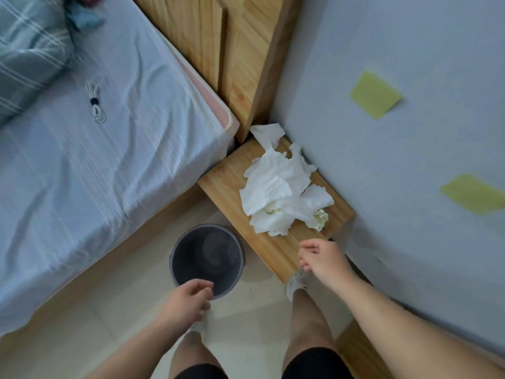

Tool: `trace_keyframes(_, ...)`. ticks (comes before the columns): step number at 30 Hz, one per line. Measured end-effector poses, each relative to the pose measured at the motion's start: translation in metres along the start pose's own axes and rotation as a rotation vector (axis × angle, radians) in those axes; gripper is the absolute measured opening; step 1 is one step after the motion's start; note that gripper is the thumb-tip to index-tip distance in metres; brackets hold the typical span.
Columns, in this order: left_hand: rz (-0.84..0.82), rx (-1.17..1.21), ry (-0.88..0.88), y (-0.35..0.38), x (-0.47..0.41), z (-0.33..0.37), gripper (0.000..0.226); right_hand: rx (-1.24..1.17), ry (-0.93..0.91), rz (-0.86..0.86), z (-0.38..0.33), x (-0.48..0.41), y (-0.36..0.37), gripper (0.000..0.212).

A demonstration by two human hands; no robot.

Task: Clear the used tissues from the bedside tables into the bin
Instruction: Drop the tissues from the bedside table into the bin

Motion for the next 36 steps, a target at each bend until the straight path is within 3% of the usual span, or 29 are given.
trace_keyframes(6,0.132,-0.027,0.19,0.07,-0.005,0.105,0.017,0.229,-0.344,0.032,-0.035,-0.091,-0.047,0.037)
trace_keyframes(9,0.338,-0.214,0.393,0.089,-0.021,0.155,0.036,0.409,-0.591,0.002,-0.05,-0.117,-0.041,0.046)
trace_keyframes(11,0.376,-0.27,0.44,0.104,-0.033,0.18,0.05,0.485,-0.72,-0.023,-0.055,-0.124,-0.032,0.049)
trace_keyframes(13,0.386,-0.358,0.469,0.115,-0.044,0.198,0.061,0.54,-0.781,-0.048,-0.054,-0.126,-0.021,0.061)
trace_keyframes(16,0.479,-0.656,0.649,0.128,-0.061,0.222,0.07,0.615,-0.774,-0.117,-0.046,-0.133,0.004,0.077)
trace_keyframes(18,0.53,-0.719,0.659,0.128,-0.074,0.227,0.07,0.636,-0.735,-0.093,-0.04,-0.14,0.014,0.063)
trace_keyframes(20,0.592,-0.645,0.639,0.121,-0.085,0.23,0.054,0.598,-0.728,-0.004,-0.042,-0.145,0.015,0.035)
trace_keyframes(22,0.622,-0.551,0.666,0.114,-0.087,0.234,0.032,0.476,-0.71,0.055,-0.045,-0.147,0.012,0.024)
trace_keyframes(27,0.64,-0.2,0.64,0.091,-0.061,0.227,0.02,0.275,-0.574,0.134,-0.051,-0.14,-0.017,0.024)
trace_keyframes(30,0.553,0.142,0.485,0.072,-0.039,0.194,0.009,0.207,-0.56,0.143,-0.062,-0.124,-0.04,0.031)
trace_keyframes(36,0.57,0.642,0.165,0.03,-0.012,0.077,0.021,0.05,-0.559,0.123,-0.098,-0.076,-0.046,0.029)
Point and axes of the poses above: each hand's wrist, its own x-axis away from the middle knuckle, its own y-axis out of the palm, z = x × y, the point moved 7 cm from there along -x, towards the middle knuckle, and after that the axes turned 13 degrees about z, right-handed, at the moved point
